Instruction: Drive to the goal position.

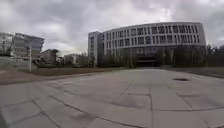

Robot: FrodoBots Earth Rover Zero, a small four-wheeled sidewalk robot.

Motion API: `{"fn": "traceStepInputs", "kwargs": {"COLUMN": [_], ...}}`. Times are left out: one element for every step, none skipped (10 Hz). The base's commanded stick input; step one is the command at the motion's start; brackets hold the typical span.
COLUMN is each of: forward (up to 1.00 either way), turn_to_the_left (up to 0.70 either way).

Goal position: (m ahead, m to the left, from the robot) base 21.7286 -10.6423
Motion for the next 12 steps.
{"fn": "traceStepInputs", "kwargs": {"forward": [0.7, 0.7, 0.7, 0.7, 0.7, 0.7, 0.7, 0.7, 0.7, 0.7, 0.7, 0.7], "turn_to_the_left": [0.35, 0.35, 0.35, 0.35, 0.35, 0.35, 0.35, 0.35, 0.35, 0.2, 0.05, 0.0]}}
